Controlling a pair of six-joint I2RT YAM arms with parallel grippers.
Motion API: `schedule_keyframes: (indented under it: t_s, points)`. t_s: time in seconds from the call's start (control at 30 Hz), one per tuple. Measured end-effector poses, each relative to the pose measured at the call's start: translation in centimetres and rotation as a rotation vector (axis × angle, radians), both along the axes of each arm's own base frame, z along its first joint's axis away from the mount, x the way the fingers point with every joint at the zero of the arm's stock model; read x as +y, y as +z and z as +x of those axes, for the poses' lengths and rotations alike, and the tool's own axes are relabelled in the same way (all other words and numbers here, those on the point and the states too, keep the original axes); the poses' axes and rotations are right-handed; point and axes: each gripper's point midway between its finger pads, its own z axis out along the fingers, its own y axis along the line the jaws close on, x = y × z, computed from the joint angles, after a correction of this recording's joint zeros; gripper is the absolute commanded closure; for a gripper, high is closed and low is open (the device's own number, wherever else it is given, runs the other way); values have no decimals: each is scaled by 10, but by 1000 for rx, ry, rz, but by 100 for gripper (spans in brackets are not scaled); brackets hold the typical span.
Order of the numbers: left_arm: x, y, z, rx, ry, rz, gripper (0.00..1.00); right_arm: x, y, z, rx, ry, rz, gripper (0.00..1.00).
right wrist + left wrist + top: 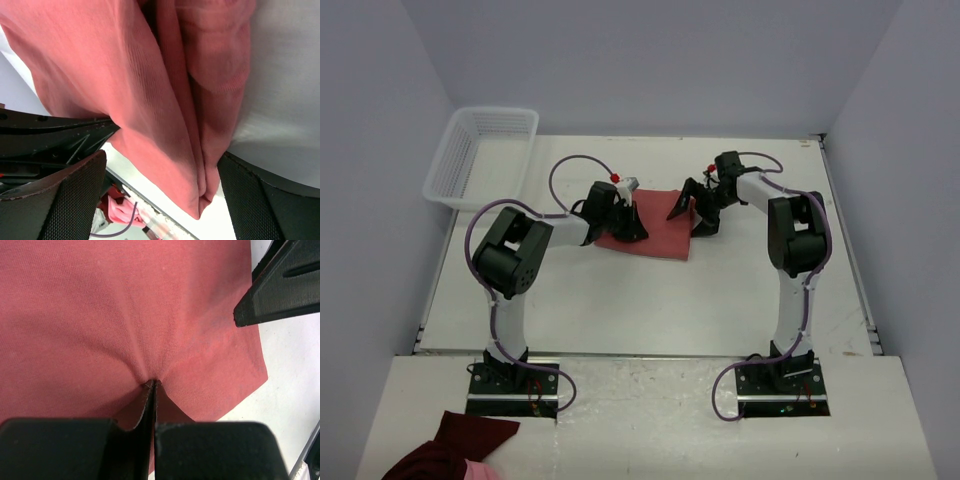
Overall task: Fold and stack the t-shirts
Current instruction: Put the neatly folded tshirt into the corner of the board with the right arm
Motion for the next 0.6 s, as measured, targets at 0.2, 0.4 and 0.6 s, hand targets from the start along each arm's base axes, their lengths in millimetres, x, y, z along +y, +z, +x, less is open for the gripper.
schedule_keyframes:
  t_s: [0.2,0.4,0.6]
  points:
    - [-1,-1,-1,-7,-3,-5,100,4,1,4,10,4,20,10]
    - [-2,-1,-2,-10,-3,-9,100,6,1,5,19,11,37,17]
    - [-2,0,-3,-6,-2,-11,100,6,-4,3,29,13,31,38]
